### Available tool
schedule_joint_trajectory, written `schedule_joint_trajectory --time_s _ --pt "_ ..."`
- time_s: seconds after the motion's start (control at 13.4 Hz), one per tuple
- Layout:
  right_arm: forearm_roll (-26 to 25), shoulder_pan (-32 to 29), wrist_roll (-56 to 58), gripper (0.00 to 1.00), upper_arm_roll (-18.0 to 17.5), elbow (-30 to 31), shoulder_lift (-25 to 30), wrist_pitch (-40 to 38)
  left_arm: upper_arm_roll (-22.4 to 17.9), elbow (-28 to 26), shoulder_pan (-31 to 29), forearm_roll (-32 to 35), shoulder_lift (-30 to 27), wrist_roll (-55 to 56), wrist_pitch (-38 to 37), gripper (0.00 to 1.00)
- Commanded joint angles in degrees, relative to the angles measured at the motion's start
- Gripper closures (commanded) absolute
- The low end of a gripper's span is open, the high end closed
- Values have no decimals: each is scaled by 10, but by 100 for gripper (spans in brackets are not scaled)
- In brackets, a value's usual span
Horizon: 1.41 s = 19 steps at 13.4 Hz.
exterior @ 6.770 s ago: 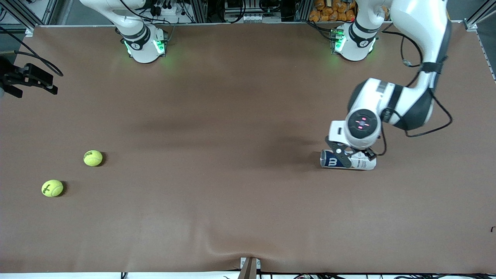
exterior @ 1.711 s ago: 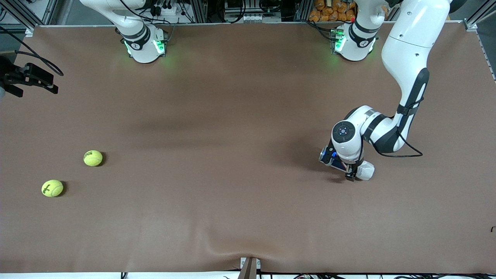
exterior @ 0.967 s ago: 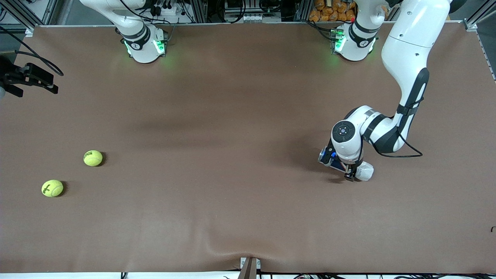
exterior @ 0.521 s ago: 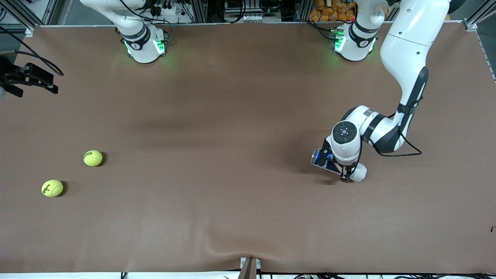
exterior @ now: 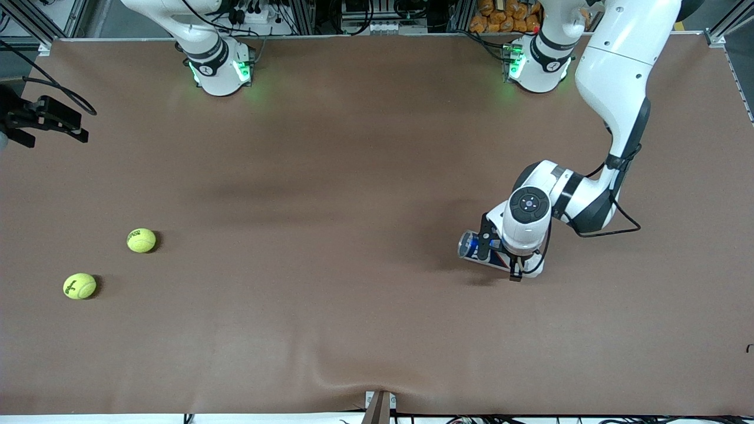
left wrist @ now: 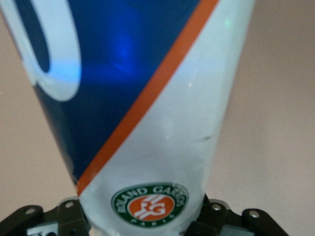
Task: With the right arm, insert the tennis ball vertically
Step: 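Lift the can with the left gripper and turn it upright, then carry the upright can toward the table middle with the left gripper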
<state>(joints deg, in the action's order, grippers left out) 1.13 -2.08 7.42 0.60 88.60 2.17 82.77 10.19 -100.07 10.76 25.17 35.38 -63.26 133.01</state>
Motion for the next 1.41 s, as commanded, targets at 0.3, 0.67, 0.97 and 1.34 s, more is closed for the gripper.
schedule_joint_trajectory --time_s 0.3,0.67,0.97,1.34 --pt "5 -14 -3 0 -10 4 9 -2 9 100 57 -144 22 114 -53 26" --pt "5 -15 -3 0 -10 4 10 -3 12 182 108 -263 47 263 -45 26" --pt "5 -15 -3 0 -10 5 10 -5 11 213 164 -291 91 360 98 26" --pt "5 -21 -3 0 -10 4 9 -7 12 213 201 -291 128 415 267 26"
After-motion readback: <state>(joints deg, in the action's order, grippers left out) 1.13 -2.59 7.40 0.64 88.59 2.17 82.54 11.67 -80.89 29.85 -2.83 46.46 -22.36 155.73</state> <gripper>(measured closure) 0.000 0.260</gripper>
